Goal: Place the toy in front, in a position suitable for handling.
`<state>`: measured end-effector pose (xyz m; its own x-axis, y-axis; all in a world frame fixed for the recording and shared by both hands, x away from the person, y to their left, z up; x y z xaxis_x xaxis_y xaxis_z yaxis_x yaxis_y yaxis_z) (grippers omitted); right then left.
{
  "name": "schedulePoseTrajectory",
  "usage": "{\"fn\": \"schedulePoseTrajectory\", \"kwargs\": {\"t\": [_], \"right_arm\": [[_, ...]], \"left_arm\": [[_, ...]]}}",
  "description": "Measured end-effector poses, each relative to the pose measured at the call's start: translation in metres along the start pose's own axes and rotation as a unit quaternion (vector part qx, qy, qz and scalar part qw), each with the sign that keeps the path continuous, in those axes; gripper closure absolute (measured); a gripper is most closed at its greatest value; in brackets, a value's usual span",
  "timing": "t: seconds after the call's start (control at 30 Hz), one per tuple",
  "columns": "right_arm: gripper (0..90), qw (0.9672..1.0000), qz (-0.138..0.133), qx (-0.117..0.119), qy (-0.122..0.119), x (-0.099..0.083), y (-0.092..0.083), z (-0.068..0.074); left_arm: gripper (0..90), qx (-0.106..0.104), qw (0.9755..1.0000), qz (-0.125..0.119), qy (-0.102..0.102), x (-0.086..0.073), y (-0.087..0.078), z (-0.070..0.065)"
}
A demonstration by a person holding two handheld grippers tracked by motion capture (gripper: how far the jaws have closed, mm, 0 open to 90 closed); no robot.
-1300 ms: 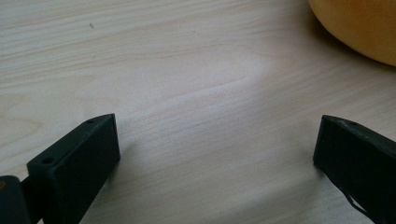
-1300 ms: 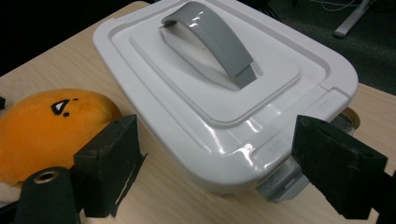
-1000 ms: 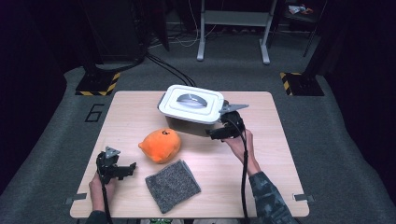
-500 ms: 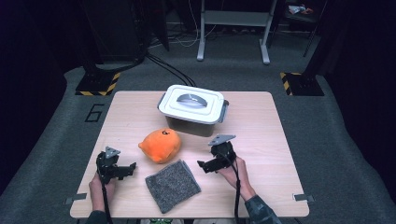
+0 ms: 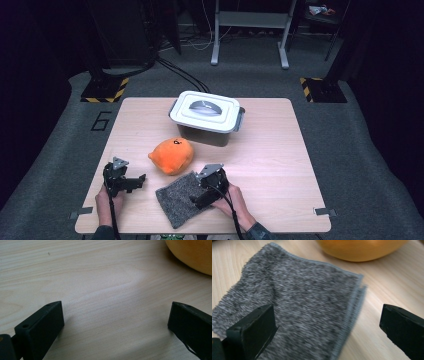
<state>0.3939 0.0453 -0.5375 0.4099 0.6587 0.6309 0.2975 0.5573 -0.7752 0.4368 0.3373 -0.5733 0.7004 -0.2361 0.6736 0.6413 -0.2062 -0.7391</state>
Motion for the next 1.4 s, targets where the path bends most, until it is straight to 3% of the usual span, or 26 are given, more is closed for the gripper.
{"fn": "schedulePoseTrajectory", "kwargs": {"t": [0.17,0.43,0.47,0.63,0.87,0.97,1.0,1.03,1.07,1.1,1.13,1.4], "right_arm": [[1.9,0.9999,0.009,0.005,-0.008,0.003,0.01,0.014],[5.5,0.9996,0.01,0.004,-0.027,0.008,0.018,0.023],[6.1,0.9992,0.025,0.009,-0.028,0.007,0.023,0.025],[13.0,0.9985,0.045,0.004,-0.032,0.002,0.033,0.023],[21.1,0.9986,0.041,0.003,-0.034,0.0,0.031,0.021],[26.9,0.9988,0.038,-0.001,-0.031,-0.001,0.03,0.021],[33.8,0.9989,0.036,-0.002,-0.029,-0.002,0.027,0.019],[33.8,0.9989,0.036,-0.002,-0.029,-0.002,0.027,0.019],[40.7,0.999,0.034,0.0,-0.028,-0.003,0.025,0.019],[40.7,0.999,0.034,0.0,-0.028,-0.003,0.025,0.019],[46.1,0.999,0.034,0.001,-0.029,-0.004,0.023,0.017],[63.9,0.9992,0.03,0.009,-0.025,-0.007,0.019,0.015]], "left_arm": [[0.1,0.0,1.0,0.0,0.0,0.0,0.0,0.0],[0.1,0.0,1.0,0.0,0.0,0.0,0.0,0.0],[0.1,0.0,1.0,0.0,0.0,0.0,0.0,0.0],[0.2,0.0,1.0,0.0,0.0,0.0,0.0,0.0],[0.2,0.0,1.0,0.0,0.0,0.0,0.0,0.0],[0.2,0.0,1.0,0.0,0.0,0.0,0.0,0.0],[0.2,0.0,1.0,0.0,0.0,0.0,0.0,0.0],[0.2,0.0,1.0,0.0,0.0,0.0,0.0,0.0],[0.2,0.0,1.0,0.0,0.0,0.0,0.0,0.0],[0.2,0.0,1.0,0.0,0.0,0.0,0.0,0.0],[0.2,0.0,1.0,0.0,0.0,0.0,0.0,0.0],[0.1,0.0,1.0,0.0,0.0,0.0,0.0,0.0]]}}
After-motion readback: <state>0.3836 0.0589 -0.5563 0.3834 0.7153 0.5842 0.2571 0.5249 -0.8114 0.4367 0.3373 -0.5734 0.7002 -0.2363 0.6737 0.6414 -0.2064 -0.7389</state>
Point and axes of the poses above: each handheld gripper's, and its own axes: y roughly forward along the jaws, x roughly out of its top, z roughly to its left, the point moved 6 cm from there along y, roughly forward along the jaws, and after that the axes turned 4 degrees about z, right-handed, at the moved point
